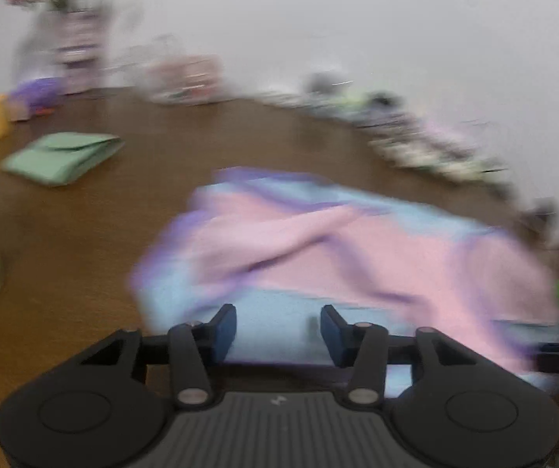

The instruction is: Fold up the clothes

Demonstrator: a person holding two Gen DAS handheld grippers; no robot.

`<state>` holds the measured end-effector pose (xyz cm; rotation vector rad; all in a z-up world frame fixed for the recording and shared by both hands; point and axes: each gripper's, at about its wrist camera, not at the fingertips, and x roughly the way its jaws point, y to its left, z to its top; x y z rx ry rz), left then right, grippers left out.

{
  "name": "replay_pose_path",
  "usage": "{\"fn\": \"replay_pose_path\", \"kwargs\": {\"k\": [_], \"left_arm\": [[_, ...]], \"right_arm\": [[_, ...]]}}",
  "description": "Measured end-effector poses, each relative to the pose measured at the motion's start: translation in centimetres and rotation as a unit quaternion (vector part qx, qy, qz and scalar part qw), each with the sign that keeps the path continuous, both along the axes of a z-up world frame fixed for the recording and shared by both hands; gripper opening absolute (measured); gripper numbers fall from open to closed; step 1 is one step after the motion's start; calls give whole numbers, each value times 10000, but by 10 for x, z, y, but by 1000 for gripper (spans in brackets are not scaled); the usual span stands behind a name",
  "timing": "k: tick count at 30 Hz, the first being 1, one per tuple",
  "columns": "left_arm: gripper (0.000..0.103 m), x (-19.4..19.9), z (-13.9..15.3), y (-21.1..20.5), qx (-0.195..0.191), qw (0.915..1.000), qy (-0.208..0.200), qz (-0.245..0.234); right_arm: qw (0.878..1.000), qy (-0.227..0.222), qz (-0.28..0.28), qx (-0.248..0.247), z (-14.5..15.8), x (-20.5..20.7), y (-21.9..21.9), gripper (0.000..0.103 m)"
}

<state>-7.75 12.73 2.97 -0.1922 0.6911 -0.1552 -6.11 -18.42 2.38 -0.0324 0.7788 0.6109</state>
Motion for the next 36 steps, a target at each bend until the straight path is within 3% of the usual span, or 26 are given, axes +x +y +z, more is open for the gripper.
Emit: {"fn": "replay_pose_path", "kwargs": {"k": [3, 7, 8, 9, 10, 11, 13, 17, 20, 22, 23, 24, 25, 26, 28, 29, 30, 31, 32, 36], "left_arm": [[62, 5, -3, -28, -117, 9962, 4, -857], [55, 18, -13, -48, -5, 9935, 290, -1103], [44, 18, -14, -50, -3, 9926, 313, -1170], [22, 17, -15, -51, 31, 9920, 312, -1221], [10, 15, -16, -53, 64, 9914, 311, -1271], [5, 15, -17, -53, 89, 9916, 311, -1255], [4, 14, -16, -46, -8, 9949, 260, -976], [4, 17, -9, -30, -231, 9984, 132, -499], [7, 25, -9, -25, -163, 9996, 98, -207], [20, 26, -8, -25, -319, 9989, 163, -295], [36, 25, -6, -25, -406, 9982, 130, -420], [54, 24, -4, -26, -494, 9972, 98, -546], [59, 25, -3, -28, -520, 9966, 95, -628], [64, 29, -4, -31, -458, 9968, 135, -648], [63, 37, -6, -37, -335, 9968, 215, -688], [57, 41, -7, -41, -274, 9968, 255, -708], [40, 43, -8, -42, -255, 9966, 291, -726], [27, 44, -10, -41, -297, 9963, 322, -742], [5, 45, -12, -41, -340, 9959, 353, -757], [5, 47, -15, -35, -671, 9938, 377, -804]], "right_arm": [[9997, -49, 155, 187, 2, 1, 8, 27], [10000, -84, 3, -44, -5, 10, 24, 27], [10000, -67, 2, 3, -6, 12, 26, 27], [10000, -47, 3, 53, -6, 14, 27, 27], [10000, -32, 39, 58, -7, 14, 29, 24], [10000, -34, 73, 39, -9, 14, 31, 21], [9999, -74, 63, 34, -8, 13, 33, 4], [9992, -280, -218, 209, 1, 17, 29, 2], [9980, -281, -520, 202, -1, 31, 27, 5], [9981, -166, -576, 158, -2, 37, 27, 15], [9983, -98, -551, 160, -2, 39, 27, 22], [9982, -98, -516, 290, 1, 39, 26, 43], [9979, -100, -509, 389, 4, 41, 25, 51], [9975, -102, -506, 485, 7, 43, 24, 51], [9977, -42, -401, 553, 9, 53, 32, 51], [9982, -8, -323, 507, 6, 58, 38, 49], [9987, 27, -243, 456, 4, 63, 44, 38], [9990, 133, -211, 374, -1, 68, 49, 9], [9991, 245, -184, 289, -6, 72, 54, 2], [9977, 40, -436, 525, 7, 68, 45, 2]]}}
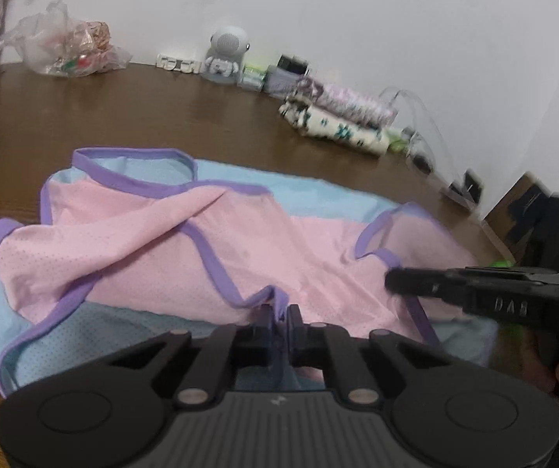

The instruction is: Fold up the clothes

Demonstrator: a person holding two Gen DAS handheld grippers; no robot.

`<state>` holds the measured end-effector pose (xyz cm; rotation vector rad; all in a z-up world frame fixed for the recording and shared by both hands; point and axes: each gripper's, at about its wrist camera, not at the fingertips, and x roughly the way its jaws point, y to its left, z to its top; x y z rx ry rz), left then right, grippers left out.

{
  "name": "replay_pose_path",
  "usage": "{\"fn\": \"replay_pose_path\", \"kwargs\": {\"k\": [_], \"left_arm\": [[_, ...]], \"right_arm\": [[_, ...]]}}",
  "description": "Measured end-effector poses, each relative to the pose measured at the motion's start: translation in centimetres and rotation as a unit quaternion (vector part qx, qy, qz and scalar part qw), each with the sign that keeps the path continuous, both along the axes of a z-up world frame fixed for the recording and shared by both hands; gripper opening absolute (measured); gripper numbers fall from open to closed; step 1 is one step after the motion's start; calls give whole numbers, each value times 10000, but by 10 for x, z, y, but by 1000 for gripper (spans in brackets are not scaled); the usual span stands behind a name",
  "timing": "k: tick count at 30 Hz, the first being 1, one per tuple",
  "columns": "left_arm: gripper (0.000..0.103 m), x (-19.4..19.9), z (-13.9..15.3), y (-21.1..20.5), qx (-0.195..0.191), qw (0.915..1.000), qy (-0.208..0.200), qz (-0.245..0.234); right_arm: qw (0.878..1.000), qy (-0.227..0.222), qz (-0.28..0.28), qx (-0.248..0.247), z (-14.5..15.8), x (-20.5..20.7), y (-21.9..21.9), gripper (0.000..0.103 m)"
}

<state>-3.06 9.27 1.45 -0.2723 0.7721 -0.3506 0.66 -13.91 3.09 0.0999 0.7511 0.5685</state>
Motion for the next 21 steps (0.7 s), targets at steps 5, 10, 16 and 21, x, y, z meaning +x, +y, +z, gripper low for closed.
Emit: {"fn": "replay_pose_path", "kwargs": {"k": [5, 10, 16, 21], "left_arm": [[4, 11, 7, 5, -254, 9988, -181, 388], [21, 5, -2, 12, -197, 9981, -182, 547], [54, -33, -6, 40, 3, 9993, -373, -28], [37, -41, -6, 44, 150, 9976, -503, -454]], "right_arm": [[9990, -265, -326, 122, 8, 11, -7, 2], [9976, -96, -674, -78, -8, 27, -10, 16], [9992, -367, -146, -8, 3, -19, -54, 46], [9988, -52, 450, -209, -13, -52, -51, 44]]}}
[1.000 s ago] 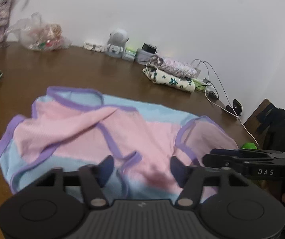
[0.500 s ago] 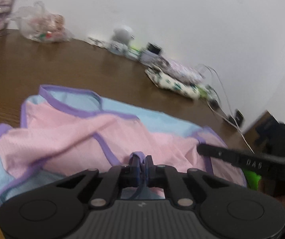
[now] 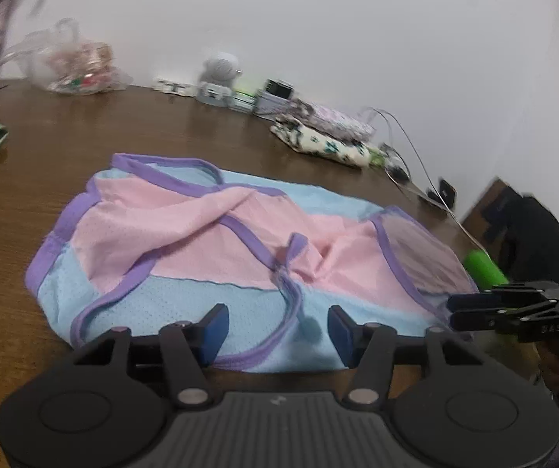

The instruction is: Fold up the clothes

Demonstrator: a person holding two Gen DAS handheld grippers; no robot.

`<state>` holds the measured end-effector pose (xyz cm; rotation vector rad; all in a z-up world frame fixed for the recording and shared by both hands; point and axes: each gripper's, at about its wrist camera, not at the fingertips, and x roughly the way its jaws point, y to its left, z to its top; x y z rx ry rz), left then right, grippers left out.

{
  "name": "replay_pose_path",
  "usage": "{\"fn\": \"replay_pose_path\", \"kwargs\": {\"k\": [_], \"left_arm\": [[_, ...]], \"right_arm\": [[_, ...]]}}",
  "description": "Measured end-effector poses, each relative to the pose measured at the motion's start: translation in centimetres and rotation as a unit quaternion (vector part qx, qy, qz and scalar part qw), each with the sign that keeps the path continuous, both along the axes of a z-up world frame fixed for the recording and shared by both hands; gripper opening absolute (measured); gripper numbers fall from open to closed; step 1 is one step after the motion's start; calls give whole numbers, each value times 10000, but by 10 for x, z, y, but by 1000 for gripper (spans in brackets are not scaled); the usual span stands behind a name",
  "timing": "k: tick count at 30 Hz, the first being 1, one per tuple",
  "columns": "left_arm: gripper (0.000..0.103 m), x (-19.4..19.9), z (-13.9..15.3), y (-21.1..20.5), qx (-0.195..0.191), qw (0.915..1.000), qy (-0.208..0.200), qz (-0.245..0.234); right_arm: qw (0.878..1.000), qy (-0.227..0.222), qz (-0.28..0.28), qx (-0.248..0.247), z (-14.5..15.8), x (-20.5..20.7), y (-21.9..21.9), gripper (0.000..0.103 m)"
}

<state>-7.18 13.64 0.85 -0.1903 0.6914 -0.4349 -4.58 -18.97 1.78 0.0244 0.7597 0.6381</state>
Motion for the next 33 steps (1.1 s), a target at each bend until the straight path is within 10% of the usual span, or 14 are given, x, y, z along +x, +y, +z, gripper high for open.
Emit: {"fn": "replay_pose_path", "kwargs": {"k": [2, 4, 8, 12, 15, 22, 26, 33], "left_arm": [[0, -1, -2, -7, 409, 9989, -91, -218], [1, -6, -2, -3, 568, 9979, -116, -302], [2, -18, -1, 13, 555, 9982, 15, -234], [22, -14, 18, 23, 24, 9998, 214, 17], [48, 13, 41, 17, -272, 9995, 90, 163], [52, 120, 66, -5, 787, 9926, 47, 925], [53, 174, 46, 4, 444, 9882, 1108, 964], [51, 199, 27, -24, 407, 9895, 1242, 610]], "right_arm": [[10000, -31, -44, -83, -7, -6, 6, 30], [9992, -144, -217, -308, -9, -11, 10, 6], [9983, 150, -229, -514, -2, -22, 0, 6], [9986, 280, -242, -370, 8, -23, -10, 13], [9988, 70, -482, 72, 30, 1, -14, 43], [9907, 716, -1111, 326, 20, 111, 14, 45], [9840, 992, -1441, 346, 5, 142, 19, 45], [9873, 639, -1451, 99, 1, 145, 32, 44]]}}
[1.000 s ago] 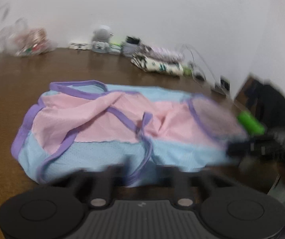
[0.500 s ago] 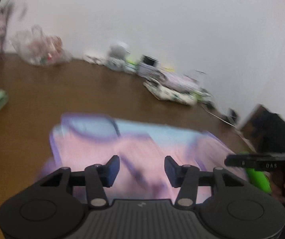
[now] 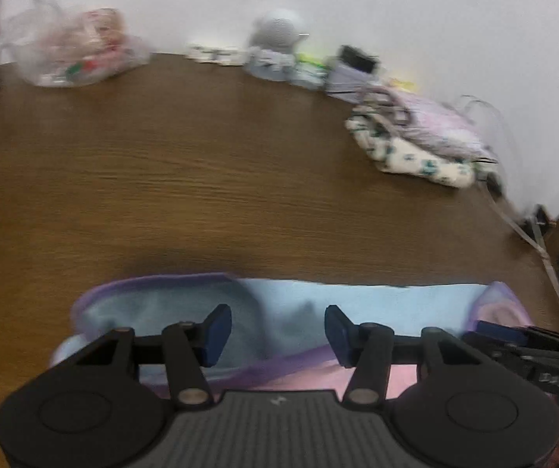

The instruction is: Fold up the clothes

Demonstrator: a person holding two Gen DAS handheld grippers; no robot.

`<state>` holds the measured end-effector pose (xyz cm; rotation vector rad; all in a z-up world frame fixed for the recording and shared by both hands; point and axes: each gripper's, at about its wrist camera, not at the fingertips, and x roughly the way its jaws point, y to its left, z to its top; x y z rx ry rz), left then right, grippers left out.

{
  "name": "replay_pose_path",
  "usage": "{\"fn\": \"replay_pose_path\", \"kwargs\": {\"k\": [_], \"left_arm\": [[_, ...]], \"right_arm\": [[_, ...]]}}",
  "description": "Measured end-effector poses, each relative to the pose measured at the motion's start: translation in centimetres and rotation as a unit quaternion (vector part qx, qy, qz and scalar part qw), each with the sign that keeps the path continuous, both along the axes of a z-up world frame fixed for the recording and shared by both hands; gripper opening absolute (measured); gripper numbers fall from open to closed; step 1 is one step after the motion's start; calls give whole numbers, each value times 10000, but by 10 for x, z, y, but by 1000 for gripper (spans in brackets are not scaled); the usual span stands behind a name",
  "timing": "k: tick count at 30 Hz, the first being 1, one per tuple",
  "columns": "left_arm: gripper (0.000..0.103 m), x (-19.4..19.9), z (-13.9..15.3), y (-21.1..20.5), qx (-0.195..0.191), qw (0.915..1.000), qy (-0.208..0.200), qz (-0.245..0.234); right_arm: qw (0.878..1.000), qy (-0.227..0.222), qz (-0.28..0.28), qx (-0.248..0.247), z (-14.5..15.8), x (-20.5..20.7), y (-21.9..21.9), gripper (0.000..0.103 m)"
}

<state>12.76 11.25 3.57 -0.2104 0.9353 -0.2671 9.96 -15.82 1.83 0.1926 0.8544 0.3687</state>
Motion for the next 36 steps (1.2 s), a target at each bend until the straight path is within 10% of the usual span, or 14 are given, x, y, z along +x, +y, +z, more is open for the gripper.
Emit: {"fn": "replay_pose_path", "kwargs": {"k": [1, 3, 9, 18, 22, 26, 29, 31, 36], "left_arm": [[48, 2, -2, -3, -28, 10000, 15, -32], [0, 5, -9, -5, -6, 10000, 95, -14], [0, 5, -10, 15, -829, 9957, -87, 411], [0, 23, -15, 54, -1894, 9721, -309, 1350], [48, 21, -14, 56, -1835, 9715, -208, 1488], [51, 12, -7, 33, -1441, 9861, -340, 753], [42, 15, -11, 11, -1022, 9935, -227, 446], [4, 20, -16, 4, -946, 9948, -121, 369], [0, 21, -15, 11, -1274, 9884, -612, 556]], "right_arm": [[10000, -43, -4, -27, 0, 0, 0, 42], [9999, -105, -30, 21, -2, 0, -1, 34], [9987, -304, -218, 334, -7, 3, -10, 3], [9843, -999, -861, 1172, 2, 5, -35, 2], [9897, -676, -984, 794, -1, 10, -34, 9], [9933, -516, -769, 695, 1, 1, -31, 22], [9955, -403, -585, 619, -2, 4, -22, 23], [9966, -321, -453, 605, -6, 9, -15, 23], [9977, -371, -209, 519, -15, 11, -1, 7]]}}
